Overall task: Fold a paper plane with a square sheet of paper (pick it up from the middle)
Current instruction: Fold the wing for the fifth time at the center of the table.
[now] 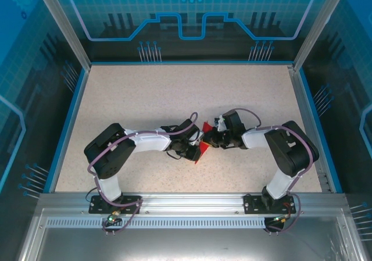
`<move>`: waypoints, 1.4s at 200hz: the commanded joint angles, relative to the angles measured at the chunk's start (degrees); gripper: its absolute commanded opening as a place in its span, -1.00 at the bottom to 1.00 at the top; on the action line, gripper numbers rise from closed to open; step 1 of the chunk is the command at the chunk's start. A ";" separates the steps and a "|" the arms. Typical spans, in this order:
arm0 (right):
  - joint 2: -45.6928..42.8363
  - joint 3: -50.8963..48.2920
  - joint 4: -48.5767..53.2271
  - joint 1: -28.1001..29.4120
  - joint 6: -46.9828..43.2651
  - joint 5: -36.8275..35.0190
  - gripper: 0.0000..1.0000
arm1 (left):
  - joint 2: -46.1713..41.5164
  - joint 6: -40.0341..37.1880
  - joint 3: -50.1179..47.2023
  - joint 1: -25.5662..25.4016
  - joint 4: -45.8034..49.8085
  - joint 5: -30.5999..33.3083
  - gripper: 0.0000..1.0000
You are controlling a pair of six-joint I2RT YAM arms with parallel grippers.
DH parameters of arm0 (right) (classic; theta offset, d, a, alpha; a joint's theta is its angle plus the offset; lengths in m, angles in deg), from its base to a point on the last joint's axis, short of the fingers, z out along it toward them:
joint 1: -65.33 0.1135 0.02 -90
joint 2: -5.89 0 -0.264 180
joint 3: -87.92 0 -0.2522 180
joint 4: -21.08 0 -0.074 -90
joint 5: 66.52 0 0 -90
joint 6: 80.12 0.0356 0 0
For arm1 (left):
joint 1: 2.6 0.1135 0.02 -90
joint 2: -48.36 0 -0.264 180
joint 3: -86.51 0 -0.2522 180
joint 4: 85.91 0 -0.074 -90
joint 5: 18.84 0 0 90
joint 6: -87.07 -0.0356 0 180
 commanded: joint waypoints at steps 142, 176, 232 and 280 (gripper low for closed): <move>0.73 -6.17 -13.66 3.68 13.16 3.54 -0.83 | 7.87 0.16 -4.51 -0.60 -3.48 2.90 -0.69; 2.73 -5.12 -12.05 3.68 11.29 1.58 -0.84 | 8.04 -0.04 -4.52 -0.63 -3.43 2.64 -0.71; 1.02 -2.99 -4.32 3.73 7.06 -6.30 -0.85 | 8.21 -0.59 -4.60 -0.48 -3.14 2.65 -0.74; 0.58 -0.96 -1.17 2.71 6.65 -10.08 -0.84 | 8.49 -1.04 -4.70 -0.46 -3.24 2.46 -0.84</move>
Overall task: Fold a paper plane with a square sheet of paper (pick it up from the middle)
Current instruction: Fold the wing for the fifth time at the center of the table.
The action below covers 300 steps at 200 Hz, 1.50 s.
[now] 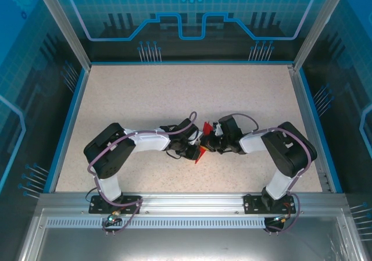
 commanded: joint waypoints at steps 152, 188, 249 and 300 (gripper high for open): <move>4.88 7.63 3.42 -4.30 -2.02 -5.42 -0.92 | 7.95 -2.09 -5.98 -1.24 -1.62 5.00 -0.95; 6.74 10.23 6.31 -5.14 -3.70 -5.87 -0.92 | 7.79 -2.15 -6.15 -1.18 -1.31 5.15 -0.95; 8.84 13.10 8.40 -8.06 -5.96 -5.92 -0.92 | 7.36 -2.41 -6.77 -1.15 -1.00 5.28 -0.95; 10.83 18.39 11.45 -9.69 -8.13 -5.42 -0.92 | 7.09 -2.52 -7.02 -1.18 -0.69 5.52 -0.95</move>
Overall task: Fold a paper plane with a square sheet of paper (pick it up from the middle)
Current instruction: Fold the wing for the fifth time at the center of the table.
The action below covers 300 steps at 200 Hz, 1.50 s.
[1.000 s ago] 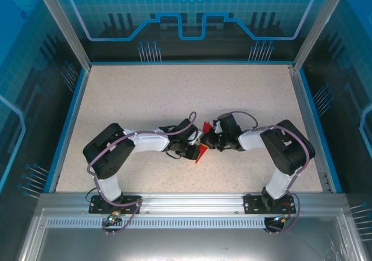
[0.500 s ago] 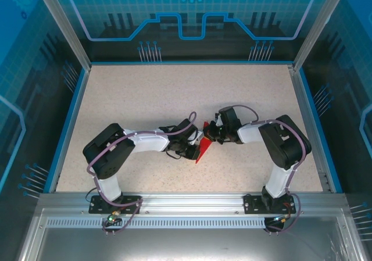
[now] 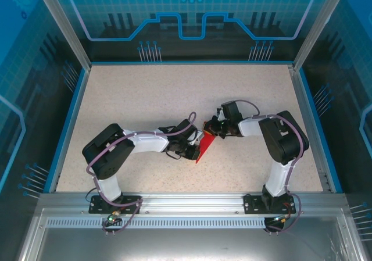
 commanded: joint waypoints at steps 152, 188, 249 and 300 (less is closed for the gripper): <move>-8.77 4.73 13.59 -5.01 -11.33 -2.23 -0.90 | 7.72 -2.68 -3.60 -1.15 3.64 6.16 -0.93; -18.93 -2.55 16.04 -2.38 -9.61 -0.77 -0.90 | 8.16 -2.63 -2.69 -1.17 3.55 5.55 -0.93; -13.94 -8.78 3.08 4.69 -0.17 3.15 -0.90 | 6.98 -3.07 -2.74 -1.15 3.60 5.28 -0.92; -8.55 -7.78 -0.93 6.84 1.33 3.03 -0.91 | 6.75 -2.99 -3.55 -1.21 2.69 4.67 -0.93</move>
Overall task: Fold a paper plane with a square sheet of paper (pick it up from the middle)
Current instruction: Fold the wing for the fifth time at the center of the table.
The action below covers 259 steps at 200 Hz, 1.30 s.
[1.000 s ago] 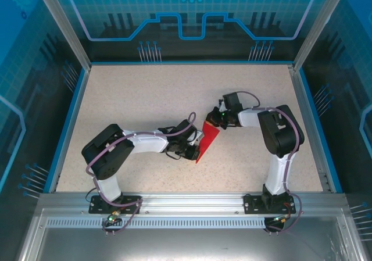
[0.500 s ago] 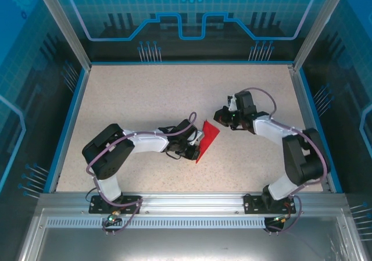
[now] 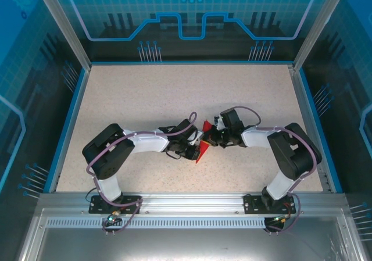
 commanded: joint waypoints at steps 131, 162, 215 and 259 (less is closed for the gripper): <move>10.85 14.36 13.09 -1.15 -10.39 -15.45 -0.91 | 6.76 -2.90 -5.11 -1.13 2.45 4.33 -0.93; 13.01 16.00 11.49 -2.62 -10.59 -14.51 -0.92 | 6.52 -3.26 -5.47 -1.13 2.72 4.65 -0.94; 14.98 18.68 11.62 -5.09 -11.50 -12.52 -0.93 | 5.43 -2.89 -5.49 -1.09 3.54 5.19 -0.95; 14.94 15.83 10.45 -6.05 -10.99 -9.59 -0.95 | 1.66 -0.52 -2.13 -0.08 5.37 4.58 -0.93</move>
